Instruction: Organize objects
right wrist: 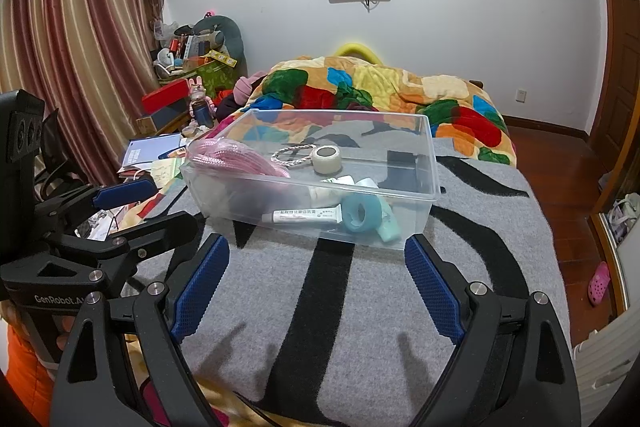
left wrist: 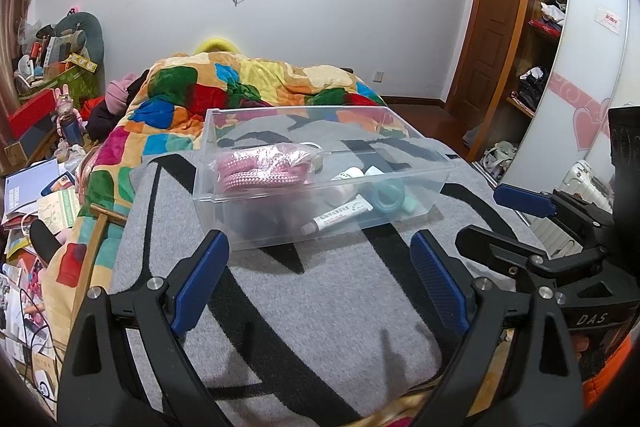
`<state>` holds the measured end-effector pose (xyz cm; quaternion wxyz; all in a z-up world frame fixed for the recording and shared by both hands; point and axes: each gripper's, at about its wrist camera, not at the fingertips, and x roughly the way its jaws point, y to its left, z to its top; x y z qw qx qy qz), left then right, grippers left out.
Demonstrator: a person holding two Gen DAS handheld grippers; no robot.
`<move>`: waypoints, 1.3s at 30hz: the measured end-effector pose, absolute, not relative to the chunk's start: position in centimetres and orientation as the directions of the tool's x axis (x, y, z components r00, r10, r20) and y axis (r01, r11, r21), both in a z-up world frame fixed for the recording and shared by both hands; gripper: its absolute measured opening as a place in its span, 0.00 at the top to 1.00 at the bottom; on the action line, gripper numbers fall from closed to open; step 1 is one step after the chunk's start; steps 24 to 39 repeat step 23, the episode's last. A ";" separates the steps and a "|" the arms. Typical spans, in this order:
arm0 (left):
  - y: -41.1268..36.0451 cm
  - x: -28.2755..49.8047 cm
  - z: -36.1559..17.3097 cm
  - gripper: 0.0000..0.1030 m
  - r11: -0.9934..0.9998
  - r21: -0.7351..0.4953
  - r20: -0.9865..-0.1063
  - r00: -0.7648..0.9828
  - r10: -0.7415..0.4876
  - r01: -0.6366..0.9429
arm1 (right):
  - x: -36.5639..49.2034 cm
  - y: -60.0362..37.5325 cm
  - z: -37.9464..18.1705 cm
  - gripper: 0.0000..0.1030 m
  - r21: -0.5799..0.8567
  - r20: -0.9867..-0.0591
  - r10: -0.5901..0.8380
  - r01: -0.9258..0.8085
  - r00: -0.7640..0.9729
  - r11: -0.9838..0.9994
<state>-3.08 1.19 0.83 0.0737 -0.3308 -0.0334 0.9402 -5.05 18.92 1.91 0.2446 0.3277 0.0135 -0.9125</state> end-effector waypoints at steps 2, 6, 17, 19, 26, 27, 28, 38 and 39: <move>1.2 -3.1 0.8 0.10 -0.987 -0.112 -0.617 -0.771 0.160 -0.116 | -5.0 18.9 1.9 0.15 0.135 -0.604 -0.437 0.455 -0.666 -0.880; 1.3 -3.0 0.9 0.10 -0.987 -0.112 -0.620 -0.768 0.163 -0.119 | -5.0 18.9 1.9 0.15 0.135 -0.604 -0.438 0.456 -0.666 -0.880; 1.4 -3.2 0.6 0.10 -0.988 -0.115 -0.629 -0.763 0.152 -0.102 | -4.9 19.3 2.0 0.15 0.139 -0.605 -0.439 0.455 -0.664 -0.879; 1.3 -3.3 0.7 0.10 -0.988 -0.118 -0.629 -0.762 0.152 -0.100 | -4.9 19.3 2.0 0.15 0.139 -0.605 -0.439 0.455 -0.664 -0.879; 1.1 -3.3 0.7 0.07 -0.989 -0.113 -0.629 -0.765 0.142 -0.090 | -5.0 19.2 1.9 0.14 0.136 -0.607 -0.436 0.454 -0.664 -0.881; 1.1 -3.3 0.7 0.07 -0.989 -0.113 -0.629 -0.765 0.142 -0.090 | -5.0 19.2 1.9 0.14 0.136 -0.607 -0.436 0.454 -0.664 -0.881; 1.1 -3.3 0.7 0.07 -0.989 -0.113 -0.629 -0.765 0.142 -0.090 | -5.0 19.2 1.9 0.14 0.136 -0.607 -0.436 0.454 -0.664 -0.881; 1.1 -3.3 0.7 0.07 -0.989 -0.113 -0.629 -0.765 0.142 -0.090 | -5.0 19.2 1.9 0.14 0.136 -0.607 -0.436 0.454 -0.664 -0.881; 1.1 -3.3 0.7 0.07 -0.989 -0.113 -0.629 -0.765 0.142 -0.090 | -5.0 19.2 1.9 0.14 0.136 -0.607 -0.436 0.454 -0.664 -0.881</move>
